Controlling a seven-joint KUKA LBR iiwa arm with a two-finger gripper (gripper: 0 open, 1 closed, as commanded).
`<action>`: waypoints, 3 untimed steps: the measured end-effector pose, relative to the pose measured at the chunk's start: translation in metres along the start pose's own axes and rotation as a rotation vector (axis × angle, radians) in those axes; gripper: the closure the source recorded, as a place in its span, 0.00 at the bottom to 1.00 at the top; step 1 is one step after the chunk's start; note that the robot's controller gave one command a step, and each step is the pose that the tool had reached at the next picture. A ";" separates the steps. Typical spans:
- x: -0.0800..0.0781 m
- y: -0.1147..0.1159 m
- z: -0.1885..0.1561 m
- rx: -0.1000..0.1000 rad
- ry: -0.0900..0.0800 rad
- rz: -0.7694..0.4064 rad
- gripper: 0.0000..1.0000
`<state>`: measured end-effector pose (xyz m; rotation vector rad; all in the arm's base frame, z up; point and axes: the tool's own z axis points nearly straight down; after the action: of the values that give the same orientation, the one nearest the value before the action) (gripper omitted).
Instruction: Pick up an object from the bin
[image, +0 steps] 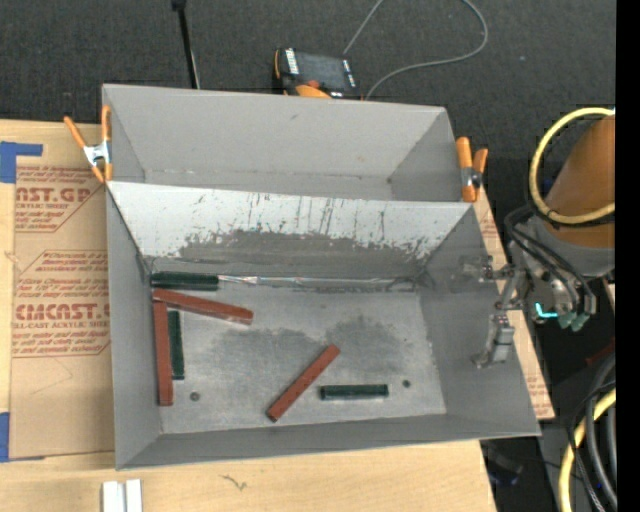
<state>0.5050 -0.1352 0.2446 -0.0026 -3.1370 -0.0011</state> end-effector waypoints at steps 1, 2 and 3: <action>-0.010 -0.008 0.061 -0.001 -0.002 0.131 0.00; 0.023 0.023 0.158 -0.002 0.000 -0.013 0.00; 0.013 0.076 0.175 -0.001 -0.010 -0.053 0.00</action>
Offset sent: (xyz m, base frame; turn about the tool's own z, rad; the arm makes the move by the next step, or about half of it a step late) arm 0.0102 -0.0091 -0.0579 0.1305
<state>0.4913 -0.0594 0.0695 0.0810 -3.1459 -0.0031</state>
